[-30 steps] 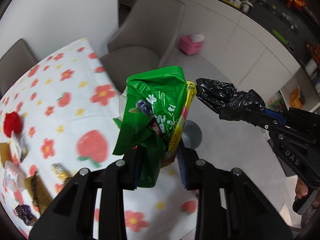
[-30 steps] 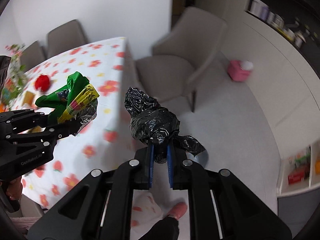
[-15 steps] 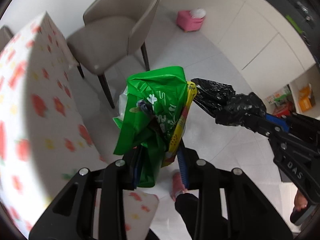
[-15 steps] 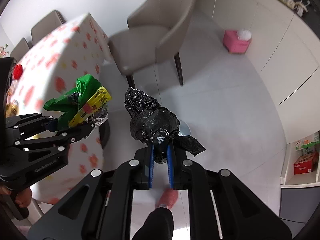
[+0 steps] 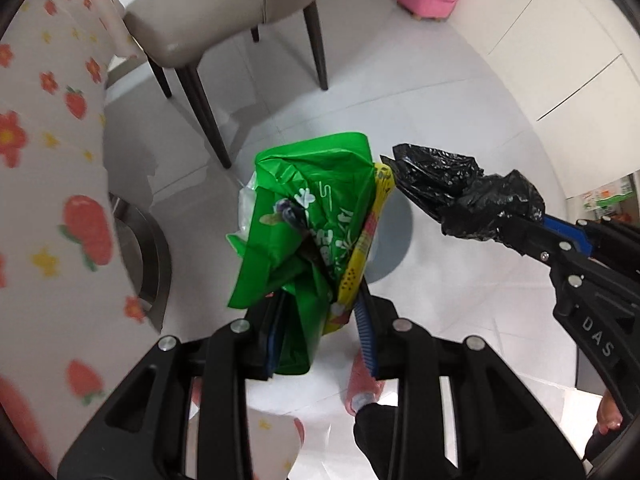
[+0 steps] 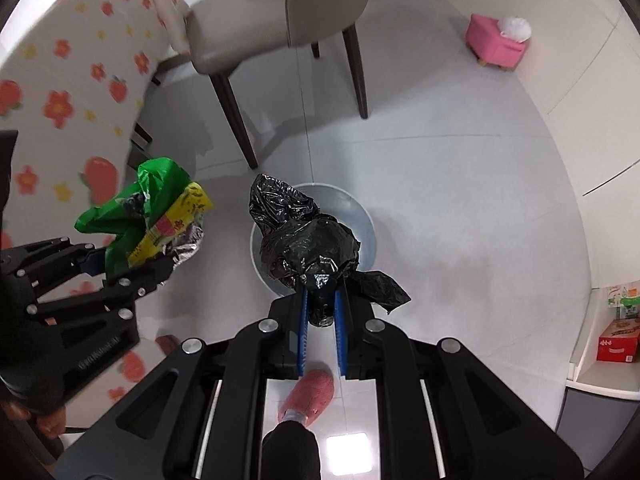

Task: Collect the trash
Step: 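Carry both held items over the grey trash bin on the floor, then open both tools to drop the wrapper and black bag into the bin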

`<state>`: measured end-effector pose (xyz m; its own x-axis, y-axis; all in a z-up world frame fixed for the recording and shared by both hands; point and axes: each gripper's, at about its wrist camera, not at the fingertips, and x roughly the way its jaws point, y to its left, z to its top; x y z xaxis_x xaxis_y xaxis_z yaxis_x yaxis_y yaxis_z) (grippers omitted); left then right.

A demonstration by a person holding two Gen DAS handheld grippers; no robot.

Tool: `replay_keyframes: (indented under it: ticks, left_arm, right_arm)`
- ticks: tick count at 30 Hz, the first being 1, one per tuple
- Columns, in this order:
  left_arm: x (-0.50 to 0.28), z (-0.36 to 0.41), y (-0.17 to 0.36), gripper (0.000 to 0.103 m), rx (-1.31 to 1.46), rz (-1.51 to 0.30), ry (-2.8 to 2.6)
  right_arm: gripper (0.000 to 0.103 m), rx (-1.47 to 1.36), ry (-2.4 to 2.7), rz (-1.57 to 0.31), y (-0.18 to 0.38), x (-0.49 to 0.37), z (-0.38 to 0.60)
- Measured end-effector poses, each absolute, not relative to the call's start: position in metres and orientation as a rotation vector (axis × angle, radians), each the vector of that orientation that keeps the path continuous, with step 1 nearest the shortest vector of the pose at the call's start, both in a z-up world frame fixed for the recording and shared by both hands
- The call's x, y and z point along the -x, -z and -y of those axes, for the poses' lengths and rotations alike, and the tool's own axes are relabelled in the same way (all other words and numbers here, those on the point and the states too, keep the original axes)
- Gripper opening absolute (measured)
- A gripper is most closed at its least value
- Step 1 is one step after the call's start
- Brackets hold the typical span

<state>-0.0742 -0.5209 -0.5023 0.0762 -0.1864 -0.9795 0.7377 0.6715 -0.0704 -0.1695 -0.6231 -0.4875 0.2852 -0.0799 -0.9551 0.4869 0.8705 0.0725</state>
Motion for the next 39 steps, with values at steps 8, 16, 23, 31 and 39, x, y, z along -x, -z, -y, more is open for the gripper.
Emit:
replay_keyframes:
  ticks: [8, 16, 23, 31, 39]
  left_arm:
    - [0.056, 0.552, 0.577, 0.034, -0.569, -1.372, 0.760]
    - [0.048, 0.571, 0.592, 0.069, -0.634, -1.345, 0.759]
    - [0.055, 0.571, 0.572, 0.069, -0.649, -1.348, 0.752]
    - [0.063, 0.553, 0.501, 0.069, -0.659, -1.279, 0.723]
    - [0.061, 0.514, 0.382, 0.070, -0.598, -1.200, 0.715]
  right_arm:
    - [0.020, -0.422, 0.401, -1.289, 0.557, 0.139, 0.644]
    - [0.040, -0.425, 0.405, -1.275, 0.566, 0.140, 0.663]
    - [0.040, -0.415, 0.409, -1.266, 0.543, 0.148, 0.666]
    - [0.040, -0.365, 0.411, -1.224, 0.474, 0.156, 0.650]
    - [0.039, -0.297, 0.344, -1.164, 0.366, 0.160, 0.614]
